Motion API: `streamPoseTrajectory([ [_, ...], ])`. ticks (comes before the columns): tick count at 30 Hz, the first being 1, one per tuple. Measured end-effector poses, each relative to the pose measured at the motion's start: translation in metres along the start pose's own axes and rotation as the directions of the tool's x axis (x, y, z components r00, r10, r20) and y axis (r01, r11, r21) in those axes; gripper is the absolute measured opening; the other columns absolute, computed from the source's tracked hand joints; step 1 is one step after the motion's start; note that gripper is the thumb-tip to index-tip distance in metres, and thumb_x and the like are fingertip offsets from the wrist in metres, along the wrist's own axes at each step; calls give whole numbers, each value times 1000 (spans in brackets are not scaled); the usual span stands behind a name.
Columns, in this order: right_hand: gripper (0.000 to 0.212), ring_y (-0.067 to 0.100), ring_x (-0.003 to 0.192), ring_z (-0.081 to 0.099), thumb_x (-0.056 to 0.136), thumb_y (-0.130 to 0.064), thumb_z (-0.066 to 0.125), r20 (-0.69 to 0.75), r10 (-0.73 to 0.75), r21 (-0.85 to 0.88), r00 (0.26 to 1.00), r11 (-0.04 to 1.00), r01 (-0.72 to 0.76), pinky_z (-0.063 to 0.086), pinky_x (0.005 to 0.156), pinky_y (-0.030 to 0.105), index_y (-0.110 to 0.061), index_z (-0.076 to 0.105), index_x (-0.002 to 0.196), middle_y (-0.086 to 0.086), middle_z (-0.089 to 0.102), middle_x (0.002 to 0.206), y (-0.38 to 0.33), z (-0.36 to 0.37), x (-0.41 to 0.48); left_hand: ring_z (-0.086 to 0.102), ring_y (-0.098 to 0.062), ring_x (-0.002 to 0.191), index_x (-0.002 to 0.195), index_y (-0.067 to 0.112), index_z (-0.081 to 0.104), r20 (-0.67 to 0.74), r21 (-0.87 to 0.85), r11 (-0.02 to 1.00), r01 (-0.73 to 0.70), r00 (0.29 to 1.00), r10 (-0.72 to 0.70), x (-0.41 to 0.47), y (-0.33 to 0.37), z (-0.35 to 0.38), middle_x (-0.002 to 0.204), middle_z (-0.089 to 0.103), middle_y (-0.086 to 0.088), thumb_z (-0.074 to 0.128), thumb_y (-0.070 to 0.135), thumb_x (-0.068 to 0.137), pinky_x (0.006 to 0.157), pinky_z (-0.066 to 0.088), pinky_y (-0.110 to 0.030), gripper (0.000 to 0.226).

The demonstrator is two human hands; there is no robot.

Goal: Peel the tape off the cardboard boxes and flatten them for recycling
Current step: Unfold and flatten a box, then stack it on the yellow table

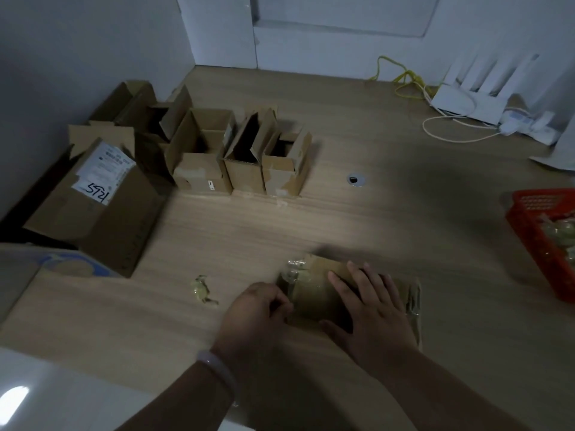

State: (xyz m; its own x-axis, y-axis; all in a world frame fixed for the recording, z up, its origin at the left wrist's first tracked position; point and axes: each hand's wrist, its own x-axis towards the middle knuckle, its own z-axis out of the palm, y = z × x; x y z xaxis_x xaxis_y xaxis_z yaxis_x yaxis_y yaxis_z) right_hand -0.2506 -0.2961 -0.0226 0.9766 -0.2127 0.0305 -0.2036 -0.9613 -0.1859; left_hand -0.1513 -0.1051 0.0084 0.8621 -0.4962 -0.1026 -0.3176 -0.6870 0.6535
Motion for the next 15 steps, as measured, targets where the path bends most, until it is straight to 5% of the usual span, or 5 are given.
streamPoseTrajectory([
  [4, 77, 28, 142, 30, 79, -75, 42, 4, -7, 2, 1000, 1000, 7, 22, 114, 50, -33, 41, 144, 5, 36, 152, 0, -1, 0, 54, 1, 70, 66, 34, 53, -6, -10, 1000, 15, 1000, -15, 0, 0, 4, 69, 57, 16, 72, 23, 79, 59, 35, -7, 25],
  [9, 77, 28, 143, 28, 81, -76, 35, 21, -3, -5, 1000, 1000, 3, 22, 114, 50, -33, 39, 145, 6, 36, 152, -1, -3, 0, 51, 22, 72, 64, 36, 54, -28, -115, 986, 118, 992, -122, 0, 3, 6, 66, 58, 21, 76, 18, 75, 59, 35, 0, 31],
  [13, 76, 28, 143, 28, 80, -75, 37, 32, 1, 1, 999, 1000, -1, 22, 114, 50, -34, 40, 144, 6, 36, 152, -2, -3, 0, 54, 6, 71, 70, 29, 60, -55, -51, 999, 6, 998, -9, 10, 13, 2, 69, 59, 17, 70, 15, 79, 63, 37, -4, 19],
  [15, 76, 28, 143, 28, 79, -74, 39, 33, 3, -1, 999, 1000, -2, 21, 114, 50, -34, 40, 144, 6, 36, 152, -1, -3, 0, 55, -2, 75, 77, 24, 65, -45, 40, 996, -76, 996, 77, 18, 17, -1, 77, 62, 10, 67, 18, 82, 70, 44, -16, 8],
])
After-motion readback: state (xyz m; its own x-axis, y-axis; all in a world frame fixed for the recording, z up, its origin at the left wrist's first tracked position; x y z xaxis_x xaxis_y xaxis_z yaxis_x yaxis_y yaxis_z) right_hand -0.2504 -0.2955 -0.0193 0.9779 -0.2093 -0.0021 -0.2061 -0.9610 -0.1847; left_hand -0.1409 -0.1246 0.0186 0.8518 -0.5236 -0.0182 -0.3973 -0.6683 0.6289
